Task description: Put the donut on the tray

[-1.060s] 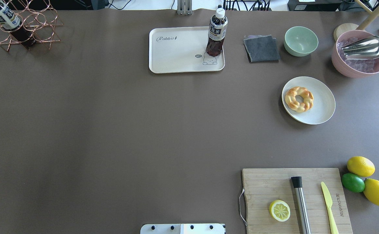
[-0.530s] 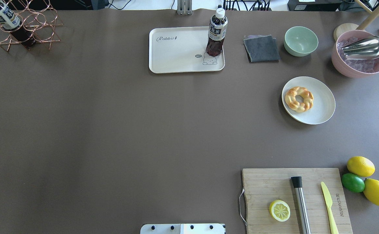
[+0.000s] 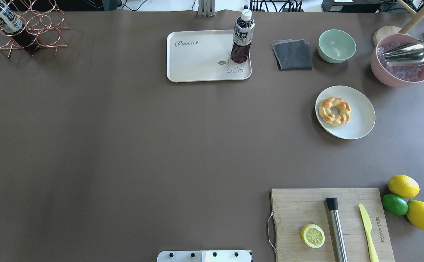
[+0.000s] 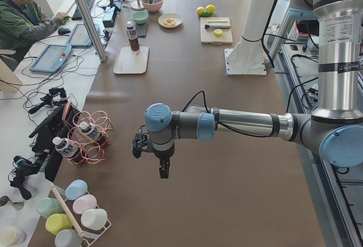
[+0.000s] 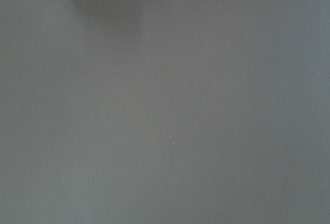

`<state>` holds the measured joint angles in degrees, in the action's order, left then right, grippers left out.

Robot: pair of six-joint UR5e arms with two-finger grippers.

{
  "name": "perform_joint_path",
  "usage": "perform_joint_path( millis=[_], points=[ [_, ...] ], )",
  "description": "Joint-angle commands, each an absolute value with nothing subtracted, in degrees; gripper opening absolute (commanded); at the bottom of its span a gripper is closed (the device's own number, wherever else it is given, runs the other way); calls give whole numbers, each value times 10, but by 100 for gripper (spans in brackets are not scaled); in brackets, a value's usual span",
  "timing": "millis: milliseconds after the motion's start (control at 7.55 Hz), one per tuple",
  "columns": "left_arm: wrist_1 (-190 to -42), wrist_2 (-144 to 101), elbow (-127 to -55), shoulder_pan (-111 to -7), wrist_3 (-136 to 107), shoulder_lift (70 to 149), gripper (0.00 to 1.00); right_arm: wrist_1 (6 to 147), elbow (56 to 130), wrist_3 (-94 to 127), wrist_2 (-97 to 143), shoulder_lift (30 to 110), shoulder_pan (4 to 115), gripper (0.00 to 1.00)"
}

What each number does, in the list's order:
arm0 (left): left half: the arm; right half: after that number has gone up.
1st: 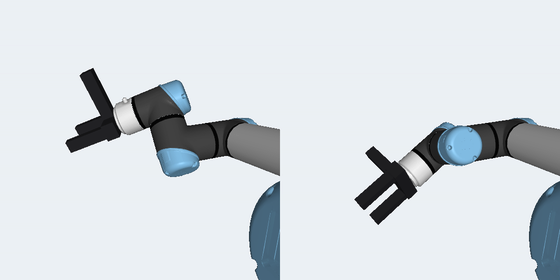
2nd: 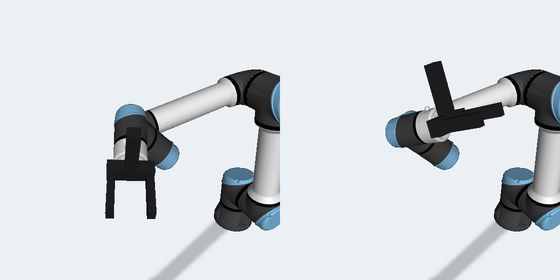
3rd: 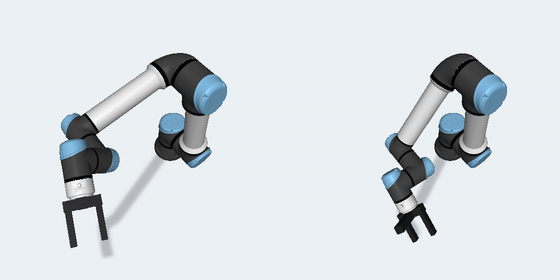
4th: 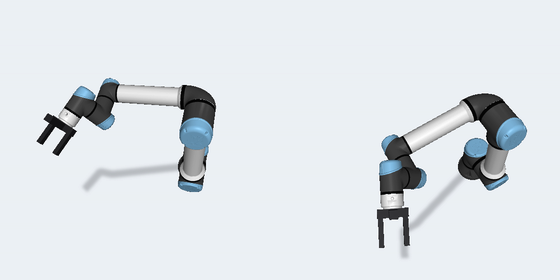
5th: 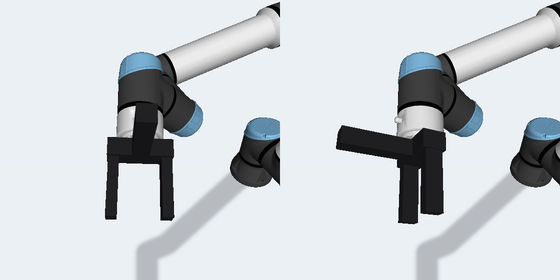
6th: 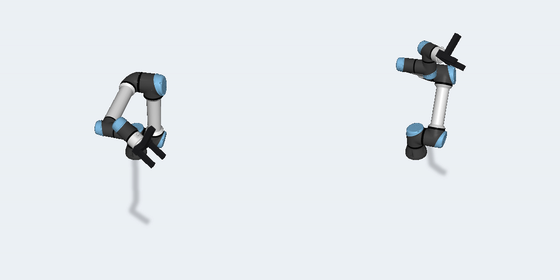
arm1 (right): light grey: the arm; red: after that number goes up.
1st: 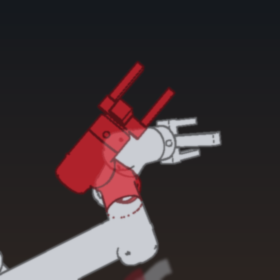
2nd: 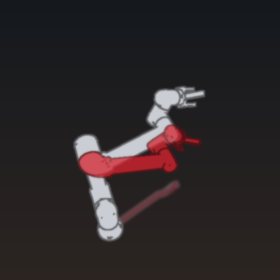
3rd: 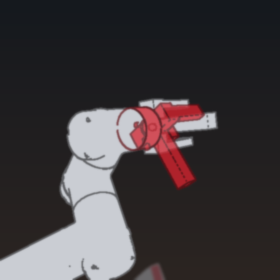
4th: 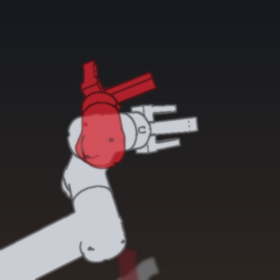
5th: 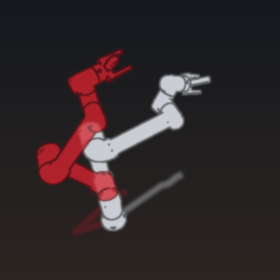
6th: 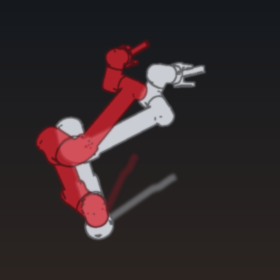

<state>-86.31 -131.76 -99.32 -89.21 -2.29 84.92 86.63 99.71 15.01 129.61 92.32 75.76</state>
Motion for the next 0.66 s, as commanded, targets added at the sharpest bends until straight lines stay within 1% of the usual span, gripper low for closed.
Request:
perform_joint_path(
  millis=[0,265,530],
  points=[
    [-864,-1318,-992,-892,-23,849,99,867,998,186,1311,874,706,100],
    [-864,-1318,-993,-892,-23,848,99,861,999,185,1281,839,673,100],
    [-864,-1318,-993,-892,-24,848,99,867,1006,187,1246,839,643,100]
  ],
)
